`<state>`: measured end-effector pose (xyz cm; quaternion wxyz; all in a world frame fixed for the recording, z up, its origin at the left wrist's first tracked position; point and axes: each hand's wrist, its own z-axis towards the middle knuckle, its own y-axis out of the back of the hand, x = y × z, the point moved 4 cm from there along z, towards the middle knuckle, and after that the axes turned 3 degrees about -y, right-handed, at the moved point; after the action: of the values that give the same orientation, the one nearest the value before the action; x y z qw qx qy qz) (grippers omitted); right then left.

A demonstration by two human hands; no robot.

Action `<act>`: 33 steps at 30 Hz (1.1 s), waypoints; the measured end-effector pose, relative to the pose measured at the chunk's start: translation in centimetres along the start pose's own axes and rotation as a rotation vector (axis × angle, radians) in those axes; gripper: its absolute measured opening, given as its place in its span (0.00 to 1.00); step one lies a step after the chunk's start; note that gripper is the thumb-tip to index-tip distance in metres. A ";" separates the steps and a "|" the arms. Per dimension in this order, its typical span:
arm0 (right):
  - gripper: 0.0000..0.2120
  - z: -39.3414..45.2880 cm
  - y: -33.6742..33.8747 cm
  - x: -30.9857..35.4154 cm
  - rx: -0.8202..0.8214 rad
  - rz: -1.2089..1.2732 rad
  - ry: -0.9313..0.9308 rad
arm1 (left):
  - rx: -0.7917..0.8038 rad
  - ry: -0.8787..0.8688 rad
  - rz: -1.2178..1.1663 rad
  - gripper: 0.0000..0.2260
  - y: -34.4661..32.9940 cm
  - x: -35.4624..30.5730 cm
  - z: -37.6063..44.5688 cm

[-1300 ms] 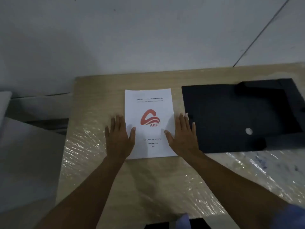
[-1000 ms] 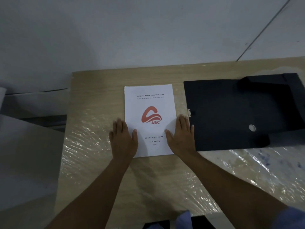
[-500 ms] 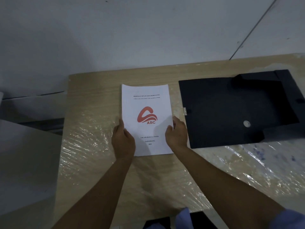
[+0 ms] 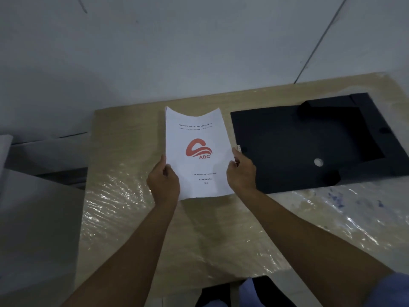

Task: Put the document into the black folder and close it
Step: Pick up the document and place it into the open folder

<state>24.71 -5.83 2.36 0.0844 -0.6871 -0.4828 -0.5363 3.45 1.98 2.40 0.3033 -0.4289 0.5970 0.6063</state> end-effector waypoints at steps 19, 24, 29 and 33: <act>0.20 6.7 21.5 0.2 -0.066 0.024 0.146 | 0.256 -0.061 -0.230 0.21 -14.8 -12.9 -6.7; 0.22 10.6 26.9 -2.4 0.001 -0.158 0.154 | 0.197 -0.014 -0.247 0.20 -19.2 -13.7 -9.6; 0.29 12.8 30.9 -5.9 0.131 -0.309 0.194 | 0.173 0.045 -0.281 0.20 -23.3 -13.2 -11.6; 0.29 13.7 35.0 -9.5 0.103 -0.493 0.299 | 0.182 0.045 -0.222 0.20 -25.5 -11.9 -12.4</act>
<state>60.48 -20.72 3.03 0.0566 -0.4571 -0.6440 -0.6108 33.15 -5.90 2.07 0.3927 -0.4763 0.6052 0.5027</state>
